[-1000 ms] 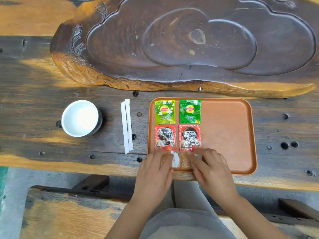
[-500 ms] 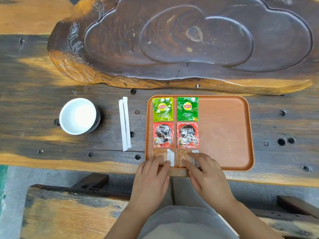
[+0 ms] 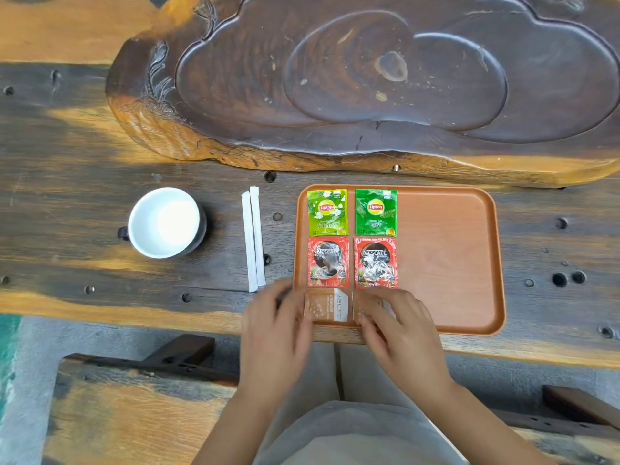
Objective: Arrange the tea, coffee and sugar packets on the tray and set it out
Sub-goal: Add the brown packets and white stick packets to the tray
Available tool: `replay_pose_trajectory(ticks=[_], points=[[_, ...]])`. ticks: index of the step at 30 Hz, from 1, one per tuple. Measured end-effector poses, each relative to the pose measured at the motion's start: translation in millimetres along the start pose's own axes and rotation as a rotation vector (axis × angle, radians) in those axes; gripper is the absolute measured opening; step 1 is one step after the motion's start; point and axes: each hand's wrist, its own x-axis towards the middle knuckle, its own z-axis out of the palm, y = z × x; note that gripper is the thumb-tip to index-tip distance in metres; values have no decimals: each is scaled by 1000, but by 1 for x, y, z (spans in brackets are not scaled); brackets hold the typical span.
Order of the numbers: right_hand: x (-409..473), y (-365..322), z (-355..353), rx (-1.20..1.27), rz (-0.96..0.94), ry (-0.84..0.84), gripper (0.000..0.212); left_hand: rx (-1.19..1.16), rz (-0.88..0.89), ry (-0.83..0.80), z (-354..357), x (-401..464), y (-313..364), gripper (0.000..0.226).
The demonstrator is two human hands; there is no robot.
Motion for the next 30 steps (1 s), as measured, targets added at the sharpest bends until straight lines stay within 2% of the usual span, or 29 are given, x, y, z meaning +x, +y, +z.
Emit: replay_pose_trajectory(ticks=[3,5,7,11,15,20,23,27,30], points=[[39,-27,7,85,0,24,18,-27,-259,156,-17,27,-24,21],[69,-49,14,123,20,-18,14,-43,-422,194,-25,42,-40,16],[100,-68,23,148,53,-85,19,-47,-507,187,-29,53,-52,19],[153,-91,50,79,61,-239,23,7,-491,80,-24,65,-63,22],[175,-96,71,-77,71,-362,19,44,-472,59,-15,64,-66,23],[176,-94,82,-154,91,-345,17,26,-458,94,-14,67,-73,17],[177,-95,84,-153,123,-349,7,27,-449,125,-15,69,-74,13],[177,-96,85,-154,155,-351,9,88,-421,113,-13,69,-72,25],[176,-100,87,-131,191,-355,8,61,-456,118,-11,69,-70,15]])
